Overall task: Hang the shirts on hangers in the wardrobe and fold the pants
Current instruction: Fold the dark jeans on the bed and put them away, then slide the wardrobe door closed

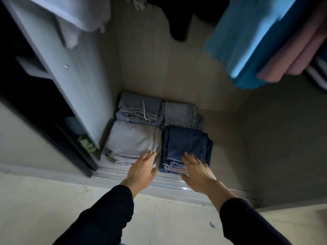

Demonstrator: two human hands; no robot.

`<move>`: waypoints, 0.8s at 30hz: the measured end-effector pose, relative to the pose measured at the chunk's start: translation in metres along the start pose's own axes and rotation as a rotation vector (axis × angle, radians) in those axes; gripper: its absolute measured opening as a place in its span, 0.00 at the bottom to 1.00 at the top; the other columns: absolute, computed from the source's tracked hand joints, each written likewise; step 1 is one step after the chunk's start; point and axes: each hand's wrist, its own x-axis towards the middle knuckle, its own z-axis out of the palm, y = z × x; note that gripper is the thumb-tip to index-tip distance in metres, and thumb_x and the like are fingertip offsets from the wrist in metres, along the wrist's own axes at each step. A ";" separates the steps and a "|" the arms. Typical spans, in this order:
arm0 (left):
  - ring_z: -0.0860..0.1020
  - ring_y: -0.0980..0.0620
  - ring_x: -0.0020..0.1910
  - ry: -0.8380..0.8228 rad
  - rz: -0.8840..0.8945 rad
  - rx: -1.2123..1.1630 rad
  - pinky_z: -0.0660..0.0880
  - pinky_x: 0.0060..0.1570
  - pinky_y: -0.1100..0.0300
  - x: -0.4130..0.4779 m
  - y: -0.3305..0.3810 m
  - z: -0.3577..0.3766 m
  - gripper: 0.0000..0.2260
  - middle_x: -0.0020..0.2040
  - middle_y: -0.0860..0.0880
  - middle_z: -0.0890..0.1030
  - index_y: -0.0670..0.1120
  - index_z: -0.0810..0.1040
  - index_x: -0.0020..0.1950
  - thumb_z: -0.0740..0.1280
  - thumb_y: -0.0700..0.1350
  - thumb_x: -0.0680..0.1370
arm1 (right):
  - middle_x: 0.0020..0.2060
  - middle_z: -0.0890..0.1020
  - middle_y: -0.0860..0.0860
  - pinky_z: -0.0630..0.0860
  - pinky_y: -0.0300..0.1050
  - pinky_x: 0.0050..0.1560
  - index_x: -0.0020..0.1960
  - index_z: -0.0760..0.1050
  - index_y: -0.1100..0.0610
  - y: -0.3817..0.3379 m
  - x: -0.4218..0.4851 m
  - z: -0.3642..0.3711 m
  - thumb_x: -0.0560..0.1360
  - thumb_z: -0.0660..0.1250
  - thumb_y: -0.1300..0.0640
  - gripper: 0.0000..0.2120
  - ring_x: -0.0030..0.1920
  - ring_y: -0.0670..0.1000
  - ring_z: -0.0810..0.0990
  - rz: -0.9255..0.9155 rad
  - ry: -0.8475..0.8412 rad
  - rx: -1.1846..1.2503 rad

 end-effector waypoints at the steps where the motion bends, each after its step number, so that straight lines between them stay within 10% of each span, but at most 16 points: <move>1: 0.68 0.48 0.69 0.024 -0.033 -0.042 0.70 0.61 0.55 -0.017 0.006 -0.028 0.28 0.74 0.49 0.65 0.50 0.59 0.77 0.64 0.43 0.78 | 0.78 0.49 0.48 0.55 0.53 0.74 0.78 0.51 0.53 -0.019 -0.014 -0.024 0.80 0.59 0.48 0.31 0.77 0.51 0.50 -0.042 0.004 0.005; 14: 0.76 0.43 0.58 0.298 -0.261 -0.161 0.72 0.56 0.54 -0.211 0.083 -0.452 0.22 0.66 0.44 0.73 0.47 0.69 0.71 0.65 0.42 0.76 | 0.72 0.64 0.53 0.64 0.51 0.66 0.73 0.61 0.58 -0.286 -0.204 -0.390 0.80 0.58 0.52 0.23 0.70 0.55 0.63 -0.384 0.134 -0.094; 24: 0.75 0.50 0.49 0.602 -0.249 -0.273 0.67 0.49 0.61 -0.243 0.106 -0.621 0.17 0.60 0.45 0.76 0.46 0.73 0.66 0.63 0.40 0.77 | 0.72 0.64 0.52 0.64 0.48 0.66 0.74 0.60 0.57 -0.381 -0.258 -0.577 0.79 0.58 0.57 0.24 0.70 0.53 0.63 -0.572 0.504 -0.204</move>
